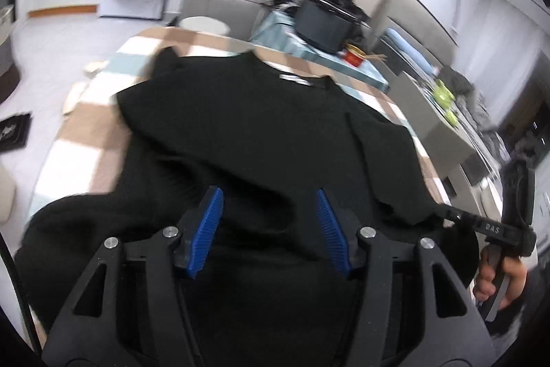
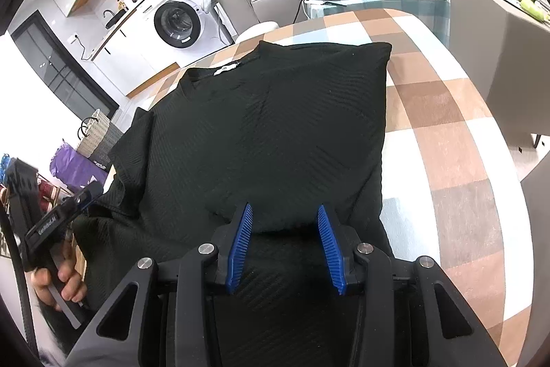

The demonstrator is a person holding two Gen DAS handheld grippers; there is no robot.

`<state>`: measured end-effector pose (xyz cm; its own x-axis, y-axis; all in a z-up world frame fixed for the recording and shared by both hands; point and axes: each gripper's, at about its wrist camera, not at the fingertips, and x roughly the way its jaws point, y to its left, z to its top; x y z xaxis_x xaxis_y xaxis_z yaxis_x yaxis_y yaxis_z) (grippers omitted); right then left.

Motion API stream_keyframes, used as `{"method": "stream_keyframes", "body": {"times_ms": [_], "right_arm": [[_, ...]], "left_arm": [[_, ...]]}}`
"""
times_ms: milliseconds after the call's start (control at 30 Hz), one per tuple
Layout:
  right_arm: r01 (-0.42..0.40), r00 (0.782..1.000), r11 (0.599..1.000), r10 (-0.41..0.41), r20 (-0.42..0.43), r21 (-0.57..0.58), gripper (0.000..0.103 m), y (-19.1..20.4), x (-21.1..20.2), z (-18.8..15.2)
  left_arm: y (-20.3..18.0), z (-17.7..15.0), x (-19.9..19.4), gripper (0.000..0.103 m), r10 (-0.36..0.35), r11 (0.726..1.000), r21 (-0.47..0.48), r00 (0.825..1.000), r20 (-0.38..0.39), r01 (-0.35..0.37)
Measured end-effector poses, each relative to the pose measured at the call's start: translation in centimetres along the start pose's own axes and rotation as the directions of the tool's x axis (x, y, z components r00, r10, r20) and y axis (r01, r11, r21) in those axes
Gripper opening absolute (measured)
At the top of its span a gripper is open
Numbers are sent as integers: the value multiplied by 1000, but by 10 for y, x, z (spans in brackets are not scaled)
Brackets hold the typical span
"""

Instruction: Fold small clothes

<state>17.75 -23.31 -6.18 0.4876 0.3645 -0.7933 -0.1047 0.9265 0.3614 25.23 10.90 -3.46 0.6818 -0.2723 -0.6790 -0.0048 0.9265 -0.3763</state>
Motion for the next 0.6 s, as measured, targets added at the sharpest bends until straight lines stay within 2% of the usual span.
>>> {"method": "stream_keyframes", "body": {"times_ms": [100,300,367,433,500,533,567,600], "right_arm": [[-5,1000,1000,5,-3,-1,41,-1,2,0],[-18,1000,1000,18,-4,8,41,-4,3,-1],[-18,1000,1000,18,-5,15,41,-6,2,-1],[-15,1000,1000,15,-8,21,41,-8,2,-3],[-12,1000,1000,13,-13,26,41,-10,3,-4],[-12,1000,999,13,-14,32,41,-11,4,-4],[-13,1000,999,14,-15,33,41,-12,4,-5],[-12,1000,999,12,-17,33,41,-12,5,-5]], "left_arm": [[33,4,-1,54,74,995,-72,997,22,-72],[98,27,19,53,156,969,-194,988,16,-150],[113,32,24,41,213,955,-212,977,-1,-208],[126,37,35,40,220,950,-222,975,-24,-220],[135,37,43,37,253,938,-230,966,-55,-259],[139,36,48,29,252,935,-237,965,-70,-262],[142,35,54,15,245,935,-246,967,-75,-256],[144,36,55,10,224,939,-252,972,-64,-233]]}}
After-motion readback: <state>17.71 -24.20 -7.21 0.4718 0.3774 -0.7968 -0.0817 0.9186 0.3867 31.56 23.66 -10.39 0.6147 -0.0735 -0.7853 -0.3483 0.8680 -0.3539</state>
